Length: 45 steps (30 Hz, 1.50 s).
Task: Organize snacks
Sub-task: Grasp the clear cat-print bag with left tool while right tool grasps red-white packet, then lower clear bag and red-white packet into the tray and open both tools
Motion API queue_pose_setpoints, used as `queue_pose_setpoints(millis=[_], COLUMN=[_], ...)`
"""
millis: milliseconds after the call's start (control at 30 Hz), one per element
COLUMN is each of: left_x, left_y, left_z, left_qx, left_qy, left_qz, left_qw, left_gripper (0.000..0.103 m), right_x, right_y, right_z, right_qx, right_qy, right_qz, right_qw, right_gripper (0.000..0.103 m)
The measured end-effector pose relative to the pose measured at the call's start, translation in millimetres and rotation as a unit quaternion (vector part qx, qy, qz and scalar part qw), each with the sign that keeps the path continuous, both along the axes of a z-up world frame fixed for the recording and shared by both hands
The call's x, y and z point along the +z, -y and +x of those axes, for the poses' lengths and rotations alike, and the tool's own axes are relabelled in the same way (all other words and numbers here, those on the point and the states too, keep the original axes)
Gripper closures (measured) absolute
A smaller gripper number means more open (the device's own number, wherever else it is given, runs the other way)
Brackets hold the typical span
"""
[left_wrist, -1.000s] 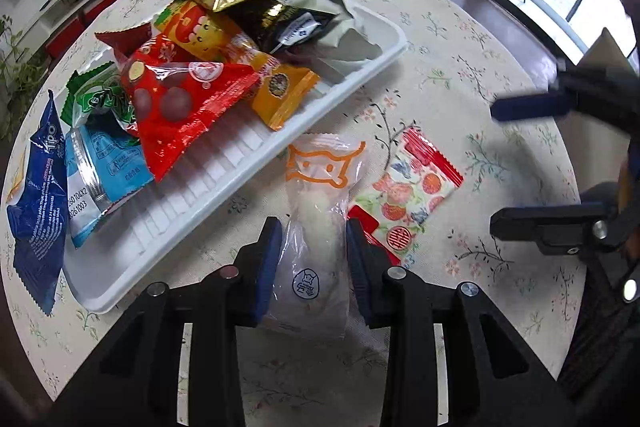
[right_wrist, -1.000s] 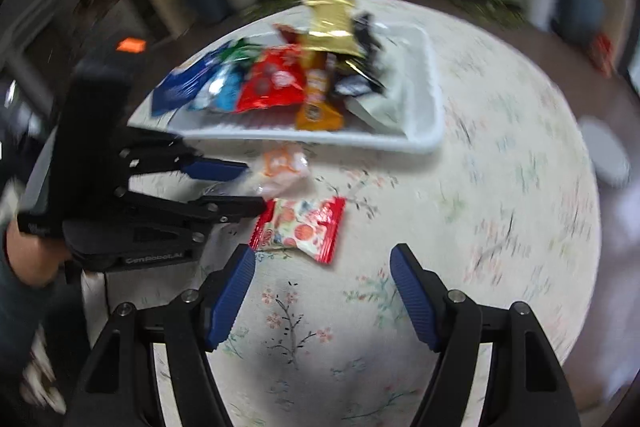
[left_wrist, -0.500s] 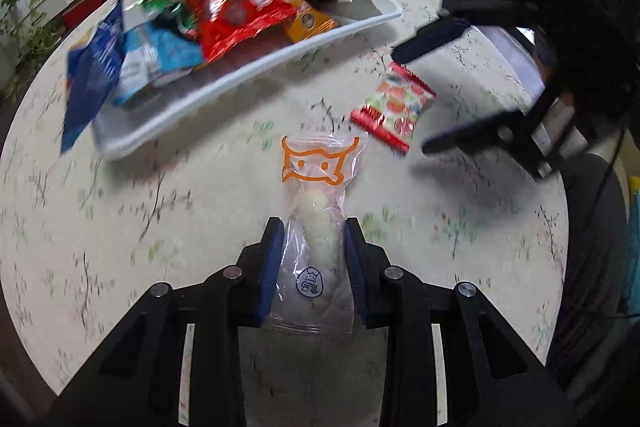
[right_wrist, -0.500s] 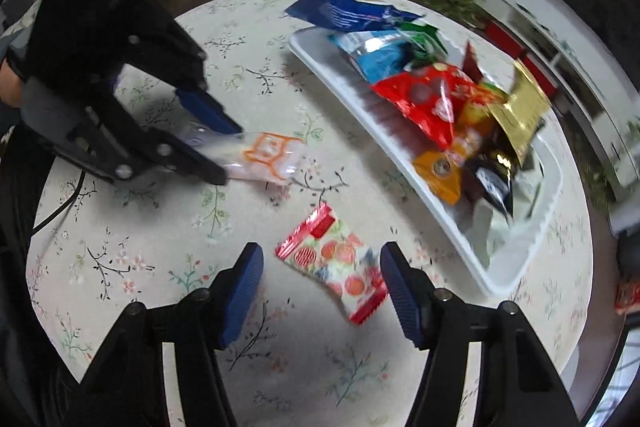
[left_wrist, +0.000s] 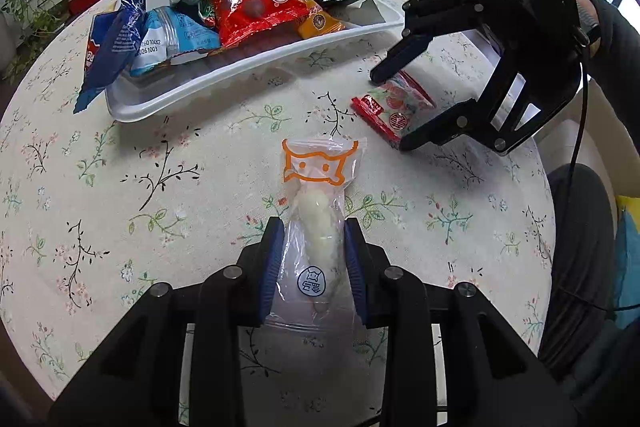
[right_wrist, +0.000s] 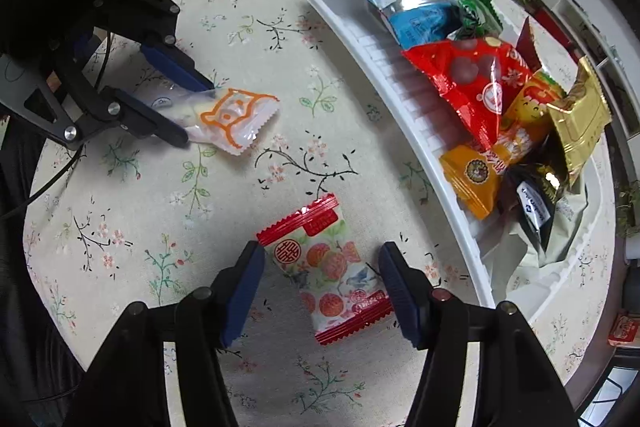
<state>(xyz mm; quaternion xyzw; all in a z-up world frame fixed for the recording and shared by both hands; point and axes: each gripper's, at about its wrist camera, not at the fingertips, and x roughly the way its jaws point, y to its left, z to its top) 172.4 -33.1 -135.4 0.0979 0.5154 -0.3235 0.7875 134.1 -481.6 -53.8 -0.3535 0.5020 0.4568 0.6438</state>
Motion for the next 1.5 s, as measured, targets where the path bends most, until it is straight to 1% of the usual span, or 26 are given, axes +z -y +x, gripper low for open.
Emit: queue_pose_setpoints(millis=[33,133,167,300,367,433,467,500,567,667,767,867,933,1033,1133,1200,1333,1500], left_x=[-0.3,-1.4,-1.4,-1.3,-1.5,-1.0,-0.6,1.1,6.5,22.1,42.6,68.6,85.8,105.4,118.8,122.2,112.1,88.0], left_y=[1.1,2.5,2.5,0.6,-2.5,-4.7,-5.5,-5.8,-7.8,-12.8,-17.3,-22.7,-24.4,-25.3,-23.7,-21.4,-15.9,-15.0], left_z=[1.0,4.4,4.3,3.1,2.4,1.5,0.2,-1.6,-5.4,-8.0,-2.5,15.1,31.8,61.8,91.5,108.8,138.8,160.1], left_qx=[0.000,0.000,0.000,0.004,0.010,0.015,0.016,0.017,0.021,0.034,0.047,0.072,0.088,0.116,0.140,0.152,0.165,0.180], left_qy=[0.000,-0.002,-0.002,0.001,0.001,0.001,0.001,0.002,0.007,0.021,0.035,0.052,0.064,0.085,0.105,0.111,0.099,0.082], left_qz=[-0.001,-0.003,-0.003,-0.005,-0.010,-0.014,-0.016,-0.018,-0.025,-0.043,-0.065,-0.094,-0.109,-0.111,-0.101,-0.092,-0.075,-0.061], left_qw=[1.0000,1.0000,1.0000,1.0000,0.9999,0.9998,0.9998,0.9997,0.9994,0.9983,0.9962,0.9915,0.9880,0.9834,0.9793,0.9778,0.9785,0.9784], left_gripper=[0.074,0.074,0.074,0.075,0.076,0.077,0.077,0.077,0.077,0.077,0.077,0.077,0.077,0.077,0.077,0.077,0.077,0.077], right_x=[0.0,1.1,1.4,6.7,11.3,13.4,17.3,25.6,38.5,61.4,88.7,116.5,126.7,136.6,138.3,135.5,126.1,109.4], right_y=[0.2,-0.5,0.4,11.8,21.3,27.6,32.2,40.2,50.9,65.3,80.2,89.8,86.9,78.1,67.0,59.5,40.2,19.9], right_z=[1.1,3.1,3.3,-7.9,-10.4,-21.2,-26.4,-37.4,-45.8,-54.2,-53.1,-37.7,-26.4,-2.1,23.1,38.4,66.1,88.1], right_qx=[0.000,-0.004,-0.006,-0.030,-0.044,-0.064,-0.080,-0.099,-0.130,-0.172,-0.227,-0.275,-0.303,-0.345,-0.382,-0.396,-0.411,-0.419], right_qy=[-0.010,-0.020,-0.021,-0.016,-0.010,0.001,0.009,0.013,0.014,0.022,0.031,0.039,0.048,0.073,0.076,0.073,0.068,0.069], right_qz=[0.001,0.000,0.000,0.010,0.019,0.034,0.050,0.068,0.110,0.167,0.213,0.249,0.252,0.245,0.244,0.239,0.224,0.196], right_qw=[1.000,1.000,1.000,0.999,0.999,0.997,0.996,0.993,0.985,0.970,0.950,0.928,0.918,0.903,0.888,0.883,0.881,0.884], right_gripper=[0.049,0.056,0.062,0.066,0.067,0.068,0.068,0.068,0.068,0.068,0.068,0.068,0.068,0.068,0.068,0.068,0.068,0.068])
